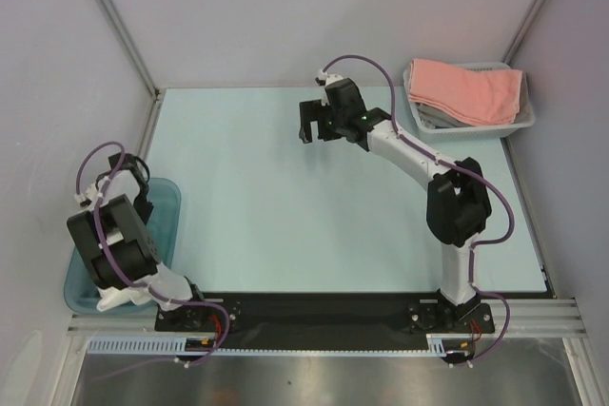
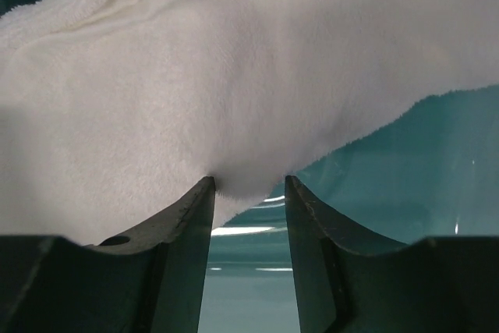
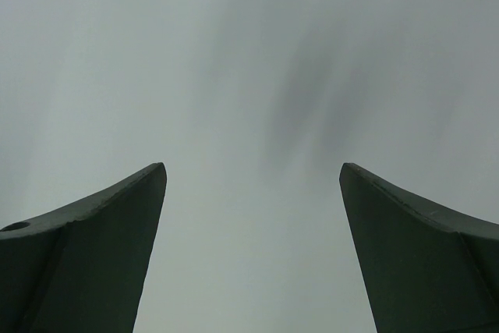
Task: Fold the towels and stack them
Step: Grab crumpled towel, then move the towel to the center of the board
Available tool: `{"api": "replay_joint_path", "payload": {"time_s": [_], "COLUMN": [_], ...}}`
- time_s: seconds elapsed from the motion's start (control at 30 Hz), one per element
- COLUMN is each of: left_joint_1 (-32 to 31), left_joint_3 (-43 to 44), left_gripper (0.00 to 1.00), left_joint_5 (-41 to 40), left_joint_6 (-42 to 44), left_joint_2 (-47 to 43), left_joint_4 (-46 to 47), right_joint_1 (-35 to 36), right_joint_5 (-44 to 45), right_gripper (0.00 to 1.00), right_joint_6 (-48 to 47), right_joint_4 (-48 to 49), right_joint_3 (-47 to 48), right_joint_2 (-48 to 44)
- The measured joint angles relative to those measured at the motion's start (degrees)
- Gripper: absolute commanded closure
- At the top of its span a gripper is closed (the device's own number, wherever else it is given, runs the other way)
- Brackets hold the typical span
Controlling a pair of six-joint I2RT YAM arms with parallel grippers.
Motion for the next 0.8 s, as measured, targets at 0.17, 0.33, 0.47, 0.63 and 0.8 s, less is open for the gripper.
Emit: {"api": "replay_joint_path", "payload": {"time_s": [0.17,0.33,0.47,0.63,0.8], "left_joint_1": [2.1,2.4,2.6,2.2,-0.9], "left_joint_3": [0.8,2.1,4.2,9.7,18.7], "left_gripper": [0.68,1.00,1.00,1.00,1.00], "left_joint_5": [-0.7,-0.7,0.2,1.6,1.7], "left_joint_6": [0.0,2.0,4.4,8.7,13.1], "left_joint_2": [3.3,4.1,3.5,-3.7,-13.0], "left_joint_4": [1.0,1.9,1.0,0.0,-0.1], "right_joint_1": [0.0,0.0,0.1,0.4,1.1], "right_joint_5": [-0.3,-0.4,-0.4,-0.4,-0.4], "right_gripper": [0.02,0.03,0.04,0.03,0.04], "right_joint_6": [0.0,0.0,0.0,0.0,0.0], "right_joint_4": [1.0,1.6,2.1,2.7,3.3], "right_joint_3": [-1.7,-2.2,-2.4,-2.5,-2.5], "right_joint_2": [0.0,0.0,-0.3,-1.0,-1.5]}}
